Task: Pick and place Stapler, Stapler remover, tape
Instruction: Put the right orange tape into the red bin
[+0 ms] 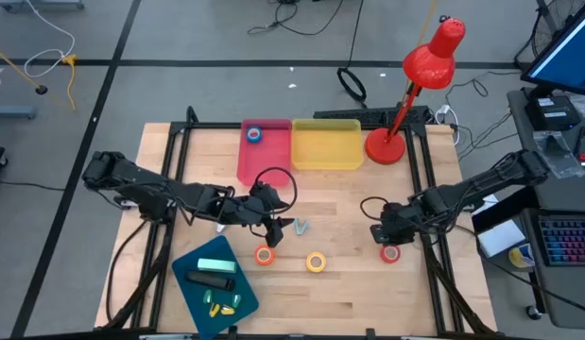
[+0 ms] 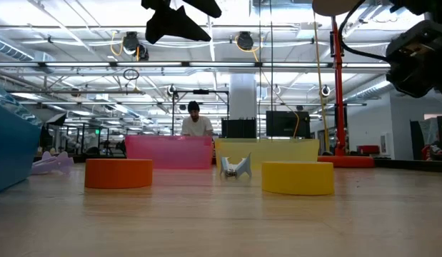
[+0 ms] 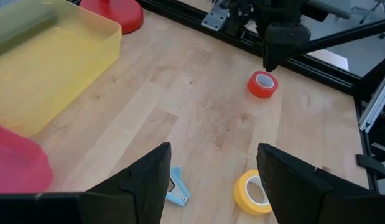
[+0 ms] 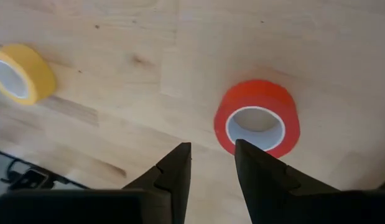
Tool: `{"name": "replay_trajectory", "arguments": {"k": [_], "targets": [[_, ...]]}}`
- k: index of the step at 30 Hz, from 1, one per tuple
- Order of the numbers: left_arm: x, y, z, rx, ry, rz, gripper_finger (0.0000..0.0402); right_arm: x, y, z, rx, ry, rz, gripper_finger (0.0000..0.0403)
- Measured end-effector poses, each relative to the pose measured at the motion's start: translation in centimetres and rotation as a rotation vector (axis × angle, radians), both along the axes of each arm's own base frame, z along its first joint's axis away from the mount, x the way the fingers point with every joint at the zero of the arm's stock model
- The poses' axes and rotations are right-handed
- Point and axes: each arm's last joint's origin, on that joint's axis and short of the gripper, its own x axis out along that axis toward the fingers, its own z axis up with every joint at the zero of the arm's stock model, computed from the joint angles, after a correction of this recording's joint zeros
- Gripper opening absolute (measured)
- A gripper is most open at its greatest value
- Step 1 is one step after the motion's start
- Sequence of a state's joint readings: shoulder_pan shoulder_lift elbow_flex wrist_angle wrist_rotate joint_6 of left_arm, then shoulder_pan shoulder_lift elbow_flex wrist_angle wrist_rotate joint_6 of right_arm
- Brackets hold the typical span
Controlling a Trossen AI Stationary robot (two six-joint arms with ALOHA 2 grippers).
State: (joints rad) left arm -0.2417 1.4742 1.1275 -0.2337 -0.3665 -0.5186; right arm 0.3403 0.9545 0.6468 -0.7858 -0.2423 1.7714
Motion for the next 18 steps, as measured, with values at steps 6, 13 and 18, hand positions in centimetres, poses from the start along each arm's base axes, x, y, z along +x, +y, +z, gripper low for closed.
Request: {"name": "replay_trajectory", "arguments": {"k": [6, 13, 18], "targets": [[0.0, 0.0, 0.0, 0.002, 0.001, 0.000, 0.0239, 0.2, 1.1, -0.8, 0.003, 0.066, 0.044, 0.0116], [0.0, 0.0, 0.0, 0.039, 0.008, -0.022, 0.0239, 0.7, 2.4, -1.9, -0.026, 0.111, 0.053, 0.0116], [0.0, 0.0, 0.0, 0.056, 0.010, -0.033, 0.0239, 1.6, 2.9, -2.5, -0.081, 0.067, 0.038, 0.0116]]}}
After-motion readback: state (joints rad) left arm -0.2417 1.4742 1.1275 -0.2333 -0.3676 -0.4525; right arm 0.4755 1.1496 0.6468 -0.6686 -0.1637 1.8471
